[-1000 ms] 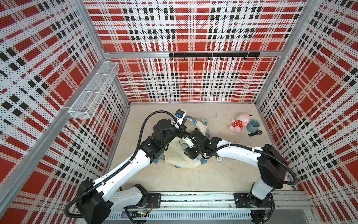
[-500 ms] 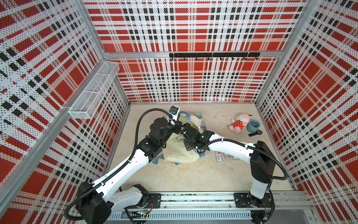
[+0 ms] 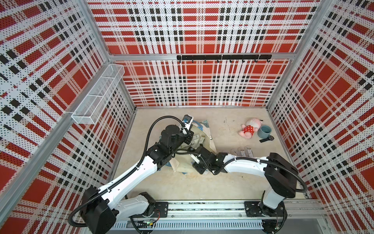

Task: Take out the compass set from the canvas bag
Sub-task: Pick up the compass set from the canvas bag, then place the compass set at the center of the board.

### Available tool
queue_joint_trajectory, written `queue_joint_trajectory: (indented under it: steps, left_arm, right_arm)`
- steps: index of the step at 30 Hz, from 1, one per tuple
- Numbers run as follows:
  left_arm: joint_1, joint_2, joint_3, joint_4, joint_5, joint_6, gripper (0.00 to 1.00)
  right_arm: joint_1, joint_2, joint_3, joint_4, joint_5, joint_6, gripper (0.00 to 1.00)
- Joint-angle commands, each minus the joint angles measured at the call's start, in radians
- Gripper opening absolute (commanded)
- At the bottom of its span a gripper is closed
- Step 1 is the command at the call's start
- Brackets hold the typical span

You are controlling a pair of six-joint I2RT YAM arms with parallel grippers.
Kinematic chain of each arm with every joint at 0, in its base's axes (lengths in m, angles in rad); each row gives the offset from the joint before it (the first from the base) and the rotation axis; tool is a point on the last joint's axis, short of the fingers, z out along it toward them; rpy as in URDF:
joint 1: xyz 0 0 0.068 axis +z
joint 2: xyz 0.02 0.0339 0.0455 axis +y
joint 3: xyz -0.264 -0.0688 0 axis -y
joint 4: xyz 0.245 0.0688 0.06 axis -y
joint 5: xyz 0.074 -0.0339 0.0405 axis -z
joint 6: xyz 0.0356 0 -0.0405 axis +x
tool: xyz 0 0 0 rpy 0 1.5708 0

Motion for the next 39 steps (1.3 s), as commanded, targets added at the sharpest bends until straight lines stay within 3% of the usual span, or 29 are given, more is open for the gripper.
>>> queue_joint_trajectory:
  steps: [1, 10, 14, 19, 22, 25, 30, 35, 39]
  left_arm:
    - [0.0, -0.013, 0.006, 0.092, 0.026, -0.013, 0.0]
    - [0.016, -0.008, 0.004, 0.087, 0.03, -0.015, 0.0]
    - [0.022, 0.0, 0.004, 0.096, 0.032, -0.017, 0.0]
    - [0.029, 0.012, 0.007, 0.115, 0.029, -0.031, 0.0]
    - [0.034, 0.016, 0.01, 0.122, 0.028, -0.041, 0.0]
    - [0.035, 0.011, 0.006, 0.129, 0.028, -0.051, 0.0]
    - [0.043, -0.003, -0.011, 0.141, 0.037, -0.063, 0.0]
    - [0.051, -0.014, -0.028, 0.159, 0.06, -0.073, 0.0]
    - [0.052, -0.019, -0.032, 0.162, 0.067, -0.077, 0.0]
  right_arm:
    - [-0.024, -0.073, -0.035, 0.193, -0.029, -0.166, 0.18]
    - [-0.032, -0.191, -0.11, 0.29, -0.126, -0.36, 0.19]
    - [-0.033, -0.25, -0.063, 0.226, -0.215, -0.317, 0.19]
    - [-0.03, -0.343, -0.018, 0.166, -0.275, -0.163, 0.2]
    - [-0.02, -0.401, 0.025, 0.025, -0.149, -0.011, 0.19]
    - [-0.02, -0.473, 0.038, -0.173, 0.009, 0.242, 0.16]
    - [0.028, -0.634, -0.108, -0.432, 0.198, 0.722, 0.14]
    - [0.116, -0.763, -0.296, -0.556, 0.297, 1.05, 0.14]
    - [0.15, -0.784, -0.451, -0.484, 0.288, 1.185, 0.16]
